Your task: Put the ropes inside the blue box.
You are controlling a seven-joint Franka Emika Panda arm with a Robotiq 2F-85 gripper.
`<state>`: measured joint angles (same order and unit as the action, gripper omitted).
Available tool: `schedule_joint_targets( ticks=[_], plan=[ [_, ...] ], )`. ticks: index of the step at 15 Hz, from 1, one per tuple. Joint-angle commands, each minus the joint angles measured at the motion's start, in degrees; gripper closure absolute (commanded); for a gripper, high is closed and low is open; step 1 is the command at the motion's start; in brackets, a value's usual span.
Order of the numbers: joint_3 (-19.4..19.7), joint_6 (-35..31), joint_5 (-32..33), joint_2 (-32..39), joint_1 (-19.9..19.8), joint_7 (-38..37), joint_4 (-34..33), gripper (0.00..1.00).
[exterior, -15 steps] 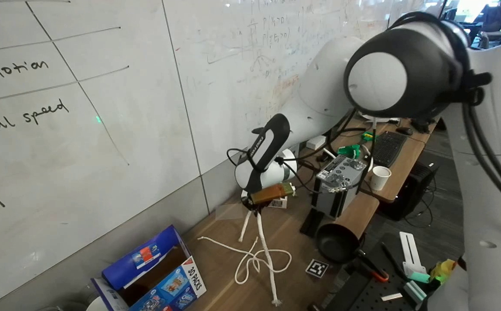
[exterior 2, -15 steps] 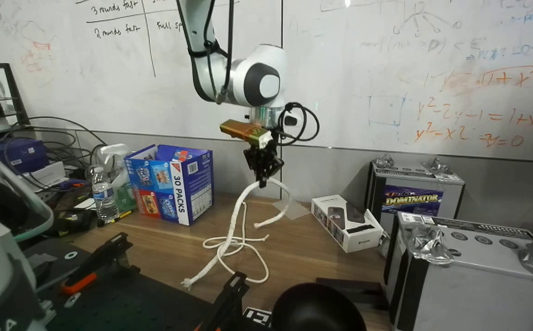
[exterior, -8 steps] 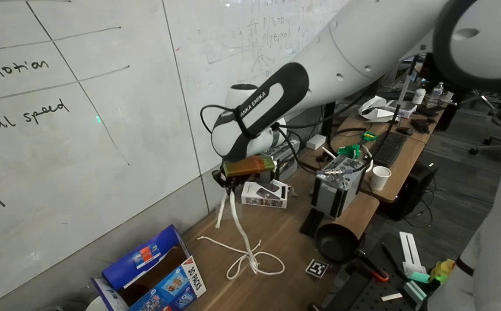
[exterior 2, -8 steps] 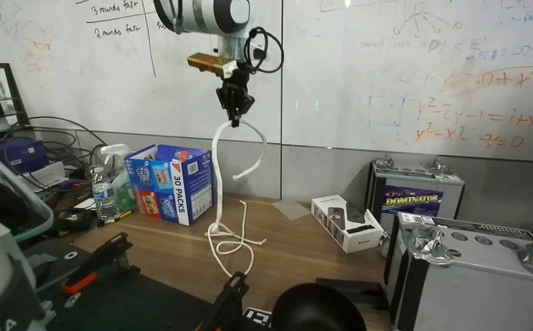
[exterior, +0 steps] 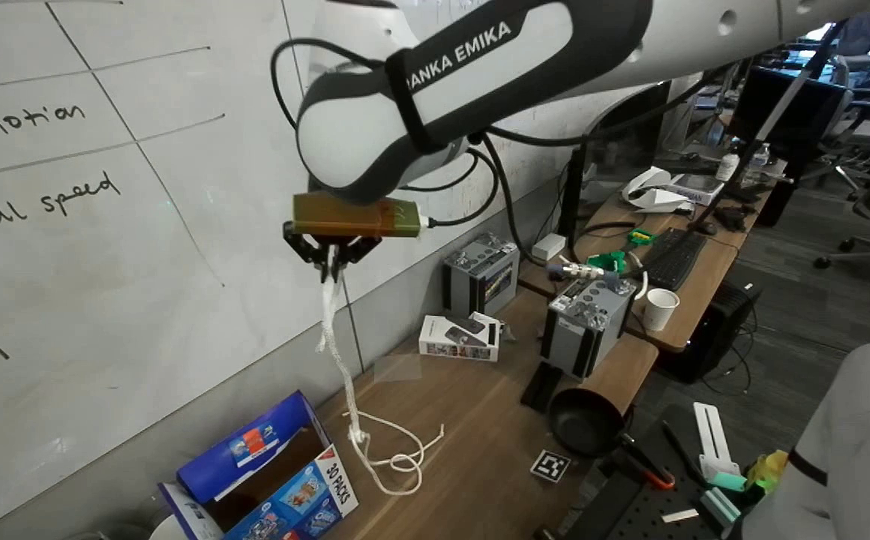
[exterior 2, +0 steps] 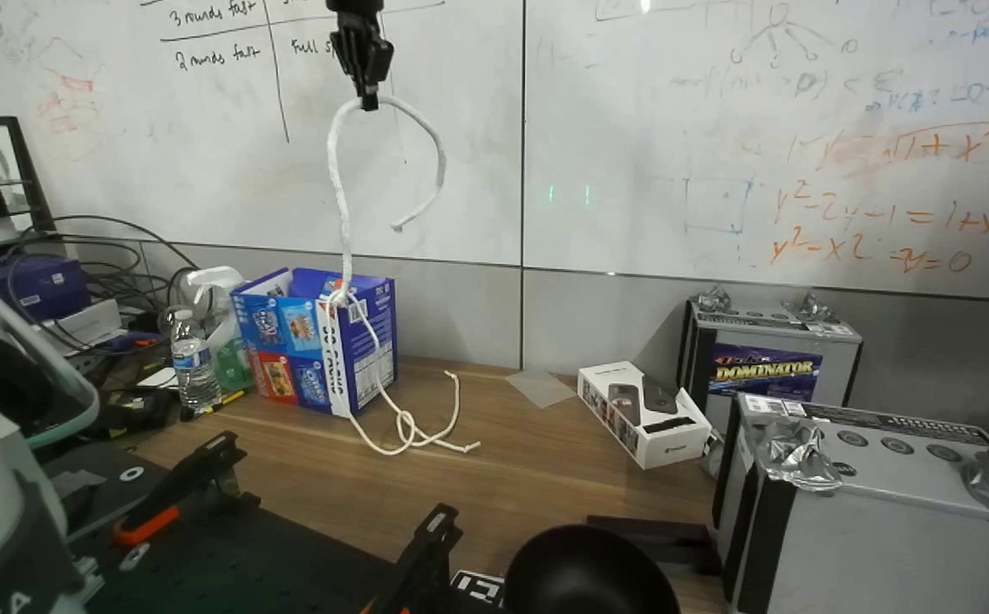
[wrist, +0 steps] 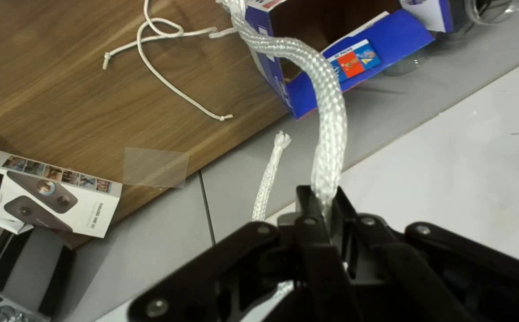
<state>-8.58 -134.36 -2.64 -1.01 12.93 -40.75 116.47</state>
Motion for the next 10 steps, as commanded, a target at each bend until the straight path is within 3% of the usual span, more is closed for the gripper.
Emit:
schedule_joint_targets(
  ticks=[1,6,10],
  plan=[
    [-4.61,6.12,7.45,-1.24,1.54,-11.62,-7.85,0.97],
    [-8.61,9.86,15.60,2.03,2.72,-19.45,-16.73,0.97],
    [-7.48,9.29,20.03,6.38,2.60,-21.47,-20.75,0.97]
  ],
)
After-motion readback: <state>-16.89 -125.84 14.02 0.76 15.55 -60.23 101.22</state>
